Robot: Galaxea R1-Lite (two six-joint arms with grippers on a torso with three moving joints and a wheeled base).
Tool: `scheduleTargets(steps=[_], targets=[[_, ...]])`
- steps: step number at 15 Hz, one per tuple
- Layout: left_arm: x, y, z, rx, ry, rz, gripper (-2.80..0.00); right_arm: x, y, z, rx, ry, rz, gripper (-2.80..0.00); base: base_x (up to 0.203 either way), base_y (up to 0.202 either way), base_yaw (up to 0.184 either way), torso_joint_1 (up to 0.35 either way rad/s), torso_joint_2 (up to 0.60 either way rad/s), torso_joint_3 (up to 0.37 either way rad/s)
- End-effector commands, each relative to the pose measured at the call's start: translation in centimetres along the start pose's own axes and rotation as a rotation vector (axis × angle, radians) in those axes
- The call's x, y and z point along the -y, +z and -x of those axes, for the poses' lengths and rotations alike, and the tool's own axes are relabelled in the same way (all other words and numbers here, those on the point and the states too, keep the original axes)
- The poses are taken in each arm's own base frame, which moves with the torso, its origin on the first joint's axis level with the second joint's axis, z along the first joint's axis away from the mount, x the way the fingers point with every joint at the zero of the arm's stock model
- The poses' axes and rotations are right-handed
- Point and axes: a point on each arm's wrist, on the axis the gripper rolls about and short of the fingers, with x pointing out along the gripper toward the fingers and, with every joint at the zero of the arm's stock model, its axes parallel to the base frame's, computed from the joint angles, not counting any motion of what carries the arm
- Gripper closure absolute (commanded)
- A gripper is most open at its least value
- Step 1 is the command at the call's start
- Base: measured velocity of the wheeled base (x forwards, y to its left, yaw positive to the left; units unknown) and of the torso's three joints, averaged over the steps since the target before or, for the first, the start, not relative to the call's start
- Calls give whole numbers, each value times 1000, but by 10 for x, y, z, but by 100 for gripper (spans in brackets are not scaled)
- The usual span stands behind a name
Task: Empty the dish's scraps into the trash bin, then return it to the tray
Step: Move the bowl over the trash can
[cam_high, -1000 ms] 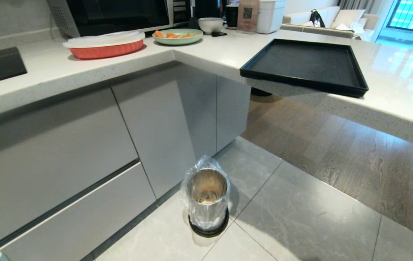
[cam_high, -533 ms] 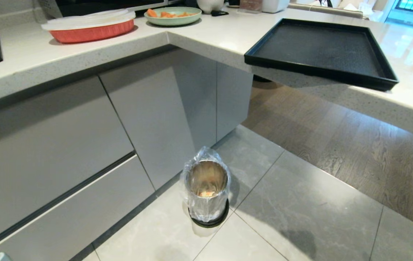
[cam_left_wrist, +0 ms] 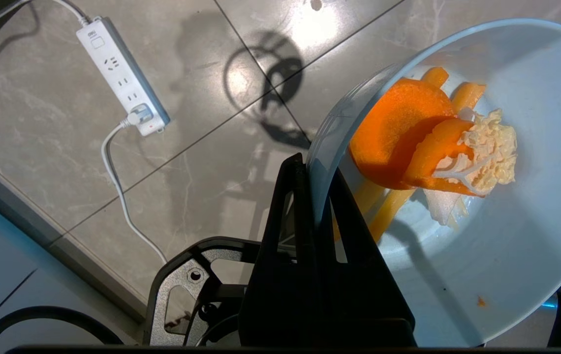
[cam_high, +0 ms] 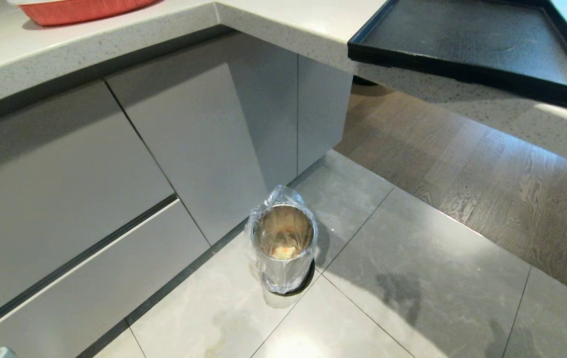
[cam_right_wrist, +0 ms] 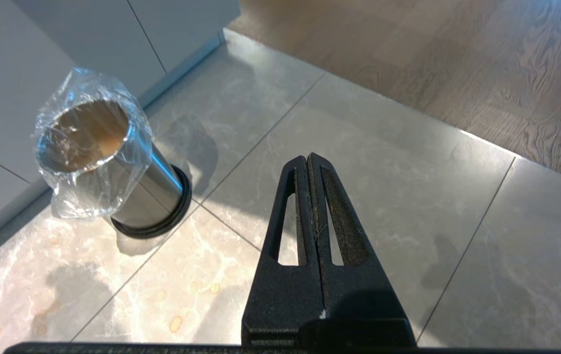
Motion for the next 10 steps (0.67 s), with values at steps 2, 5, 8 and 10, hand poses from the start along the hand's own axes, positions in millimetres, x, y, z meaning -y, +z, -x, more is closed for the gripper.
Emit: scheduleTargets(steps=[2, 5, 8, 10], targets=[[0, 0, 0, -5, 1, -1, 0, 0, 0, 0, 1, -1, 0, 0, 0, 0, 0, 5, 5, -193], [0, 0, 0, -5, 1, -2, 0, 0, 0, 0, 1, 0, -2, 0, 0, 0, 0, 2, 4, -197], [0, 0, 0, -7, 1, 1, 0, 0, 0, 0, 1, -1, 0, 0, 0, 0, 0, 2, 3, -196], [0, 0, 0, -5, 2, 3, 0, 0, 0, 0, 1, 0, 0, 0, 0, 0, 0, 6, 1, -197]])
